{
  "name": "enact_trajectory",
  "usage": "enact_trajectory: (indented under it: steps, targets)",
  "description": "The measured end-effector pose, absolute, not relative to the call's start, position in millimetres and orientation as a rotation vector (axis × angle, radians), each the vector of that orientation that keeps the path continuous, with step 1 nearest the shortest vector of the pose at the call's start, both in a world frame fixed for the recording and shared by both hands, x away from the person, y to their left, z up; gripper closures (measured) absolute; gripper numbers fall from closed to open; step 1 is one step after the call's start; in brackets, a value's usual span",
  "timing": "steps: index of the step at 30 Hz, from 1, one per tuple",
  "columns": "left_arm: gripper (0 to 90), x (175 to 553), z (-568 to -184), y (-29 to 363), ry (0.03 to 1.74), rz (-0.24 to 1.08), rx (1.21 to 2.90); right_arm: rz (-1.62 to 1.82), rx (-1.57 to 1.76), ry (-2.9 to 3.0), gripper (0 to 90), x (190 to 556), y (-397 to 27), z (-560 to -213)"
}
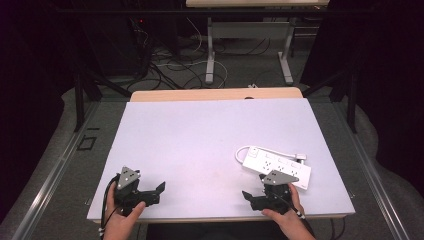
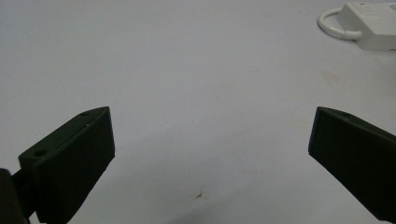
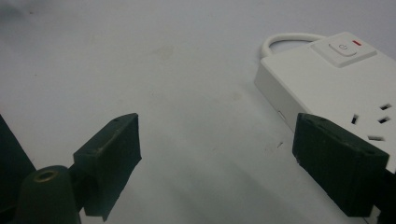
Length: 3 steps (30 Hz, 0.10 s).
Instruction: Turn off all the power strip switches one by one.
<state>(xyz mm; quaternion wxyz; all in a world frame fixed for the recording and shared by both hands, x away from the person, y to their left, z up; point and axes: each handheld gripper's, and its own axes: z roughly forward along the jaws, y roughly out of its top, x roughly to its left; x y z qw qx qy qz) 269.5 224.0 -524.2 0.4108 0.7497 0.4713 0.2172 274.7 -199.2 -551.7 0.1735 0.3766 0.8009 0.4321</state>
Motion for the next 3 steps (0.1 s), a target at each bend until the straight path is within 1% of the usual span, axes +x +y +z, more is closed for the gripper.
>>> enact_trajectory:
  steps: [3]
  targets:
    - [0.4, 270.0, -524.2, 224.1, 1.185, 0.546, 1.888, 1.21, 1.078, 2.281, 14.7, 274.4, -199.6, -550.7]
